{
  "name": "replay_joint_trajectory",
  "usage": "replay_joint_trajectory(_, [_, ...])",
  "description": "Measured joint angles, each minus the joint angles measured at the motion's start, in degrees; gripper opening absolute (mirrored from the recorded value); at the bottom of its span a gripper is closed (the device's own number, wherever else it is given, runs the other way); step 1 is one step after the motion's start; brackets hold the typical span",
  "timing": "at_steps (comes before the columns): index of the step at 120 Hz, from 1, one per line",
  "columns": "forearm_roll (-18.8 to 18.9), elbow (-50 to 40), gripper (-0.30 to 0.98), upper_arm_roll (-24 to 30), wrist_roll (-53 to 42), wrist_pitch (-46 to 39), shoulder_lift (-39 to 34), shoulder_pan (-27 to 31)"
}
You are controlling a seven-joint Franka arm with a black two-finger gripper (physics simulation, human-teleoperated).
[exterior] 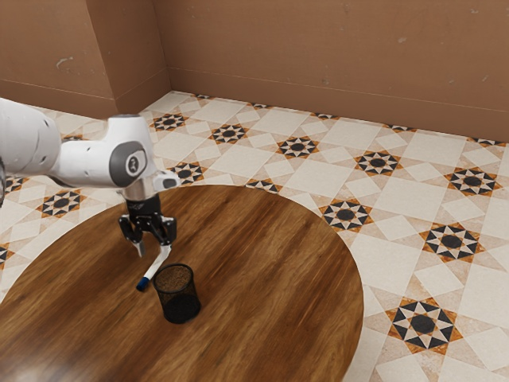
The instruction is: Put the marker into the pen holder.
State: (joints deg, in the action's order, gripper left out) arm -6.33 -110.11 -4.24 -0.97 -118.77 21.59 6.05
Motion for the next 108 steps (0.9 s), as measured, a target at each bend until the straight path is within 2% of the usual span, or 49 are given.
replay_joint_trajectory(31, [-0.2, 3.9, 0.19, -0.1, -0.4, -5.0, 5.7, 0.5])
replay_joint_trajectory(108, [0.6, 4.7, -0.04, -0.4, -0.9, -9.2, 7.2, 0.9])
